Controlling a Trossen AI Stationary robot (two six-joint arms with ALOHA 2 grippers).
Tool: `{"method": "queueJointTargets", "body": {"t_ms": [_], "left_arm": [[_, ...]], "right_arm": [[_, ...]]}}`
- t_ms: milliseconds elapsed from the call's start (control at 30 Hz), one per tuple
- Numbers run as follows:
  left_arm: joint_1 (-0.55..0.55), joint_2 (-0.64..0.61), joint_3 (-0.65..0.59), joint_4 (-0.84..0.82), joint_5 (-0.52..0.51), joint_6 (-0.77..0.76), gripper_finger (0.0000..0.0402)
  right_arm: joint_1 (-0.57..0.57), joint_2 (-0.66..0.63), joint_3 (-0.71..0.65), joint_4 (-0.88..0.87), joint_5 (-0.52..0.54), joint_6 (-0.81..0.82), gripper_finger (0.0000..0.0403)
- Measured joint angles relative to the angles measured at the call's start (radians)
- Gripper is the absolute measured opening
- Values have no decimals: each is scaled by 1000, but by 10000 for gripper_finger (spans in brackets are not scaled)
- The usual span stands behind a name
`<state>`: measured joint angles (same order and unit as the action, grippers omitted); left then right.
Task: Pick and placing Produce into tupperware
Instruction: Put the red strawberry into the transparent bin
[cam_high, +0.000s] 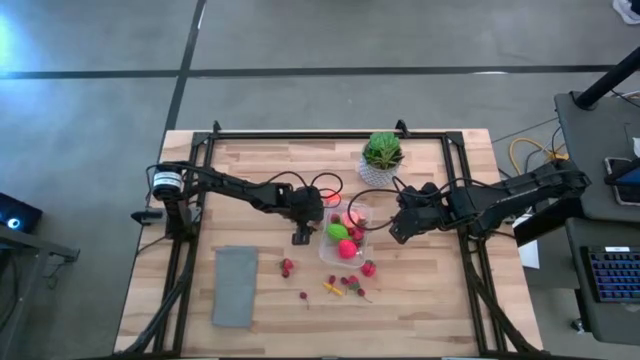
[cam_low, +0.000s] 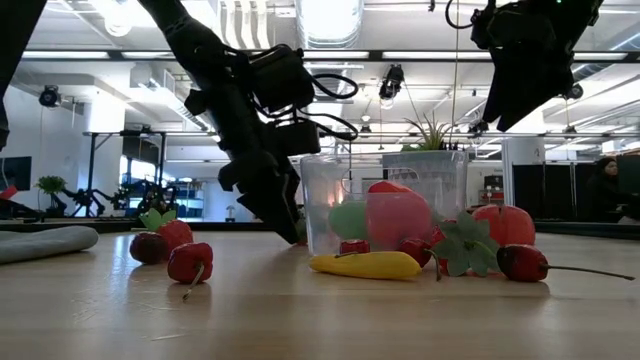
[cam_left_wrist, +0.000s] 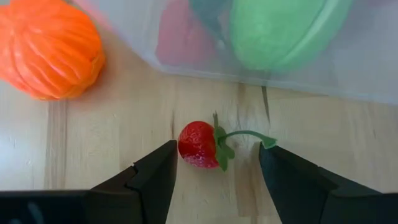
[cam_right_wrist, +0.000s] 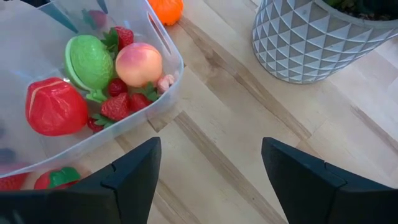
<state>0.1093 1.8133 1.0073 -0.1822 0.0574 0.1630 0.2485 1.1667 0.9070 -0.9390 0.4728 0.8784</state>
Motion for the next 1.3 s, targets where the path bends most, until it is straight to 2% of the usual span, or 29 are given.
{"method": "queueJointTargets", "body": {"t_ms": [400,1300], "left_arm": [[0,0,5,29,-6,-3,143],[0,0,0,42,-11,0,140]], "right_arm": [[0,0,0,2,0,0,265],[0,0,0,8,8,0,272]]}}
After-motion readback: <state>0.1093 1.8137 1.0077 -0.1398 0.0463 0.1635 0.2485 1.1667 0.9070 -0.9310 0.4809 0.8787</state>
